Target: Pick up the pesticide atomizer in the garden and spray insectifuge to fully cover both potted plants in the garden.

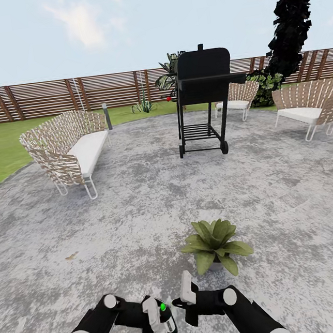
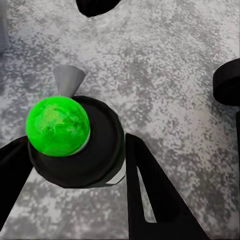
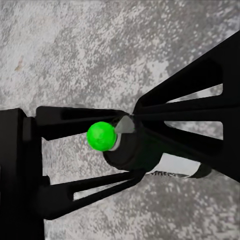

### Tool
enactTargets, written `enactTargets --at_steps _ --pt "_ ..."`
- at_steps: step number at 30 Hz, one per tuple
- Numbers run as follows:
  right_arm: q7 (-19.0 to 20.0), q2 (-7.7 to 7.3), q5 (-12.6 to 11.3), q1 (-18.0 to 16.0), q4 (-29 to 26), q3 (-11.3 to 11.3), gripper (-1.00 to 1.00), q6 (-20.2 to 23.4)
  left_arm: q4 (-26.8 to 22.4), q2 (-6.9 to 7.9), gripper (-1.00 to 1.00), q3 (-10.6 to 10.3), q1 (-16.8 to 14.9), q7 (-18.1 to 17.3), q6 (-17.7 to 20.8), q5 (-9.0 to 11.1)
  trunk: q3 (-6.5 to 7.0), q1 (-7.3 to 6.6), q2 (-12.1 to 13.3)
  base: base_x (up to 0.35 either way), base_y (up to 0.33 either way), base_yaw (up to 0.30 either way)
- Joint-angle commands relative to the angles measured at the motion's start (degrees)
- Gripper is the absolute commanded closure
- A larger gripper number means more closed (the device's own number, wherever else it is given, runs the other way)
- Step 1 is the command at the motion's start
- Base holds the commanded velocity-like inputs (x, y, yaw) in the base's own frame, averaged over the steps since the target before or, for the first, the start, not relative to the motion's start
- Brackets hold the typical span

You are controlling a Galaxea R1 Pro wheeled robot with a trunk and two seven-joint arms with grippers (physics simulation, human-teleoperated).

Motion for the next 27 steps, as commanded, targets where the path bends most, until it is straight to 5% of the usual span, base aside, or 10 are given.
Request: enactTargets --at_steps 1,13,14,20,23,25,27 --pt "0.0 0.00 0.5 0.0 -0.1 -0.1 1.00 -0.3 -0.1 0.63 1.00 0.5 0.0 -0.2 -0.2 -0.4 -0.05 -0.01 0.0 0.000 0.000 0.000" --pt "0.0 -0.08 0.6 0.0 0.1 -0.1 1.00 -0.3 -0.1 10.50 1.00 -0.1 1.0 -0.1 -0.3 -1.0 -0.05 -0.01 0.0 0.000 0.000 0.000" --pt "0.0 -0.10 0.6 0.0 0.1 -0.1 -1.00 -0.3 -0.1 11.19 1.00 -0.1 1.0 -0.1 -0.5 -1.1 -0.05 -0.01 0.0 0.000 0.000 0.000" --pt "-0.1 -0.86 0.5 0.0 0.3 -0.3 -1.00 -0.3 -0.1 13.98 1.00 0.0 1.0 0.6 -1.1 -1.2 -0.05 -0.01 0.0 0.000 0.000 0.000" --pt "-2.3 -1.28 0.3 0.0 0.7 -0.9 -1.00 -0.3 0.1 14.50 1.00 2.0 0.9 3.1 -0.8 -0.4 -0.05 -0.01 0.0 0.000 0.000 0.000" --pt "-8.2 -2.42 0.3 0.0 1.8 -1.4 -1.00 -0.3 0.4 14.32 1.00 5.2 0.9 7.1 -0.7 0.1 -0.05 -0.01 0.0 0.000 0.000 0.000" --pt "-18.5 -4.00 0.0 0.1 6.2 -4.1 -1.00 -0.4 0.7 14.00 1.00 9.4 0.9 14.0 -0.4 0.5 -0.05 -0.01 0.0 0.000 0.000 0.000"
